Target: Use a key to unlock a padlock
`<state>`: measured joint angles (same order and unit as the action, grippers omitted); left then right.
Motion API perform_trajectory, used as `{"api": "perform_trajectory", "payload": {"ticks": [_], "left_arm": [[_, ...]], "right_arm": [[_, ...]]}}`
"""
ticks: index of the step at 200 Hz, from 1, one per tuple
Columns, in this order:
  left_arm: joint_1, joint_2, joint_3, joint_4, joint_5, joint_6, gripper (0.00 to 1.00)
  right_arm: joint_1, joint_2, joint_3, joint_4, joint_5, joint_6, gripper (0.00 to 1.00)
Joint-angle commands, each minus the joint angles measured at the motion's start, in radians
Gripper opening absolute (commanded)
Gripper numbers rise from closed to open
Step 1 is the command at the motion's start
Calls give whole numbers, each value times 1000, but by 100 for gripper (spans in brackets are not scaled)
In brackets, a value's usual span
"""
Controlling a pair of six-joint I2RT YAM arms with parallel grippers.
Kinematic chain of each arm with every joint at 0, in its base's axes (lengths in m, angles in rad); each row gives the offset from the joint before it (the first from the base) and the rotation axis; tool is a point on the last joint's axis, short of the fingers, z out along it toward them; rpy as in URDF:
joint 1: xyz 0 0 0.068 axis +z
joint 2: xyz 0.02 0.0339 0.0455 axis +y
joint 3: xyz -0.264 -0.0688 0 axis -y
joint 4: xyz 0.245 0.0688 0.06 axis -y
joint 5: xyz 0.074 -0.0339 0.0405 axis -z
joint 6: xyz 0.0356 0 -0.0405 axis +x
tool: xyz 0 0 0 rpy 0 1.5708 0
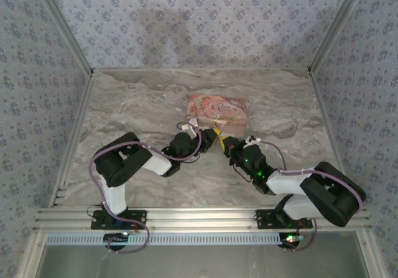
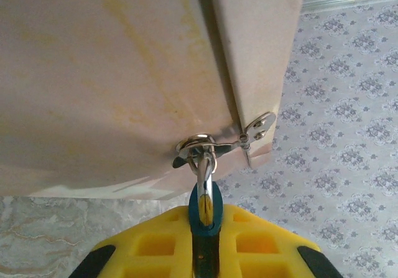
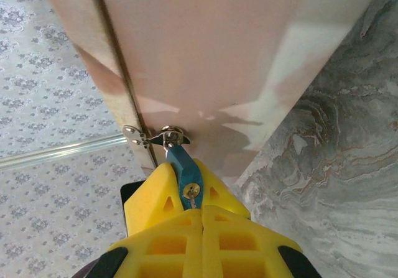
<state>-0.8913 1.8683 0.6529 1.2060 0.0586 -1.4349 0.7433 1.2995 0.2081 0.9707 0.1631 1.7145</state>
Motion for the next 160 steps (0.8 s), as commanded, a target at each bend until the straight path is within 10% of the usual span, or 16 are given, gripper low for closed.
{"api": "perform_trajectory", "payload": {"ticks": [1, 160], "left_arm": [[-26, -15, 18, 112, 48, 2, 11], [-36, 6, 31, 136, 15, -13, 12]], "right_arm": [[7, -99, 28, -153, 97, -120, 0], [53, -231, 1, -279, 180, -194, 0]]}}
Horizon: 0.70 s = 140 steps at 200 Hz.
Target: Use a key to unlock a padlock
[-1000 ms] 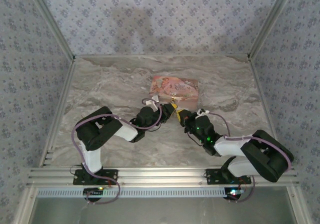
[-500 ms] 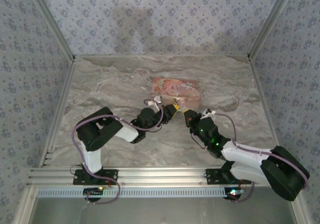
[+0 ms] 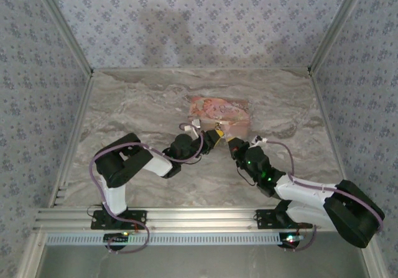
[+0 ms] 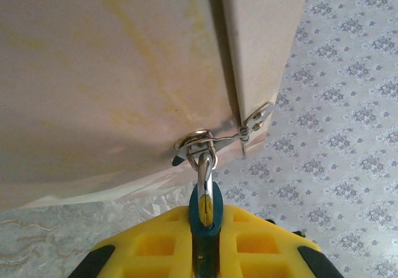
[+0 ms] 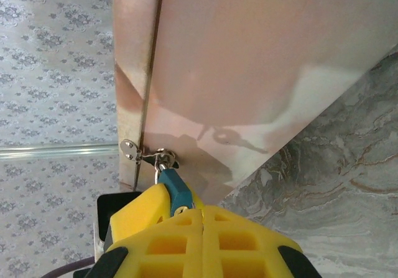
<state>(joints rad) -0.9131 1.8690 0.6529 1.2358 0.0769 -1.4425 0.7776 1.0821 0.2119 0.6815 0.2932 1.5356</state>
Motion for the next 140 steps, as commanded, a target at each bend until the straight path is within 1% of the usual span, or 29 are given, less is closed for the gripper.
{"api": "perform_trajectory", "payload": {"ticks": [1, 97, 140], "left_arm": [[-14, 6, 32, 106, -4, -5, 12], [-27, 16, 47, 105, 0, -10, 12], [-27, 27, 42, 118, -13, -11, 12]], "right_arm": [[18, -14, -3, 10, 51, -15, 0], [0, 10, 15, 41, 49, -33, 0], [18, -26, -1, 5, 60, -32, 0]]}}
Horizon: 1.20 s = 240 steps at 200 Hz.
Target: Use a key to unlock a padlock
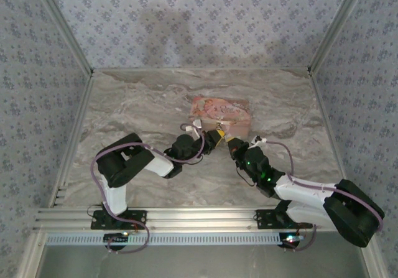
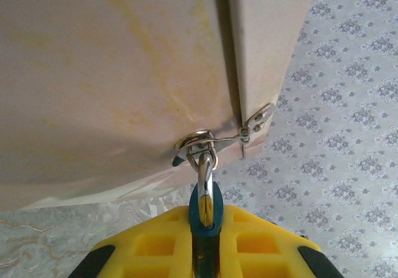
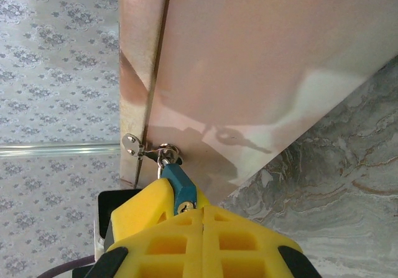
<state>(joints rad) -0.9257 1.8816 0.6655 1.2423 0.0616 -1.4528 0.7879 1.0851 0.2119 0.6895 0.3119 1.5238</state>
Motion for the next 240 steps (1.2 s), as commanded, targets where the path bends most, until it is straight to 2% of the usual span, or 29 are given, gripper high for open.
{"api": "perform_trajectory", "payload": {"ticks": [1, 59, 196, 240], "left_arm": [[-14, 14, 30, 112, 3, -2, 12], [-14, 21, 39, 118, 7, -9, 12], [-30, 28, 68, 117, 24, -17, 12], [-30, 28, 68, 124, 24, -14, 12]], "right_arm": [[9, -30, -1, -3, 42, -21, 0], [9, -44, 5, -27, 45, -29, 0], [-21, 54, 68, 14, 1, -59, 0], [-9, 144, 59, 141, -43, 16, 0]]}}
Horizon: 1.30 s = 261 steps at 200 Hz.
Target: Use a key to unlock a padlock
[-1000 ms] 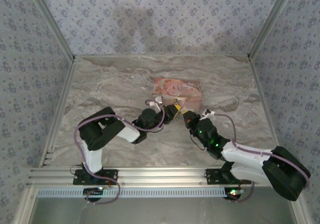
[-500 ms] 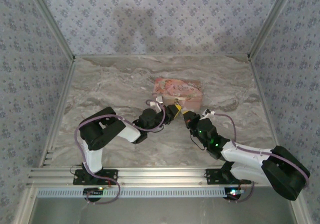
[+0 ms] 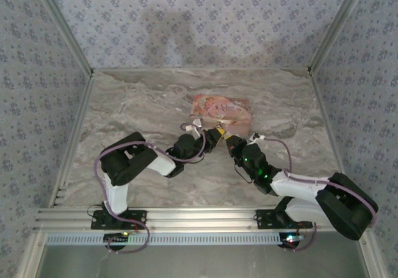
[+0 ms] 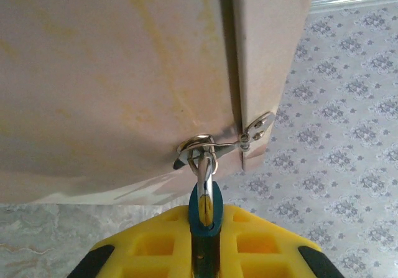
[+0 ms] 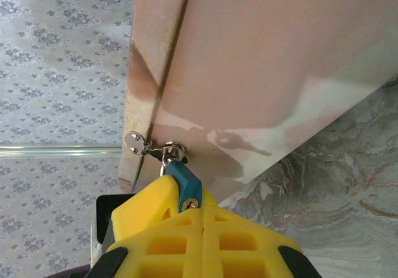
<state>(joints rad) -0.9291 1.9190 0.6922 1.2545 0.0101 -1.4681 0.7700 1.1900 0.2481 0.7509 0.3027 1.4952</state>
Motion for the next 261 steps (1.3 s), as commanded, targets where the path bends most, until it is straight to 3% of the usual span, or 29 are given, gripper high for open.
{"api": "perform_trajectory", "payload": {"ticks": [1, 85, 154, 206, 261], "left_arm": [[-27, -10, 41, 112, 75, 2, 12], [-29, -19, 38, 116, 98, 5, 9], [-36, -32, 33, 113, 120, 6, 4], [-40, -38, 43, 111, 133, 6, 2], [-40, -52, 27, 105, 131, 11, 1]], "right_arm": [[9, 40, 23, 80, -34, 47, 0], [-22, 125, 33, 191, -104, 220, 0], [-37, 153, 79, 191, -132, 199, 0], [-35, 94, 172, -33, -130, 72, 0], [-81, 131, 166, 6, -266, 304, 0]]}}
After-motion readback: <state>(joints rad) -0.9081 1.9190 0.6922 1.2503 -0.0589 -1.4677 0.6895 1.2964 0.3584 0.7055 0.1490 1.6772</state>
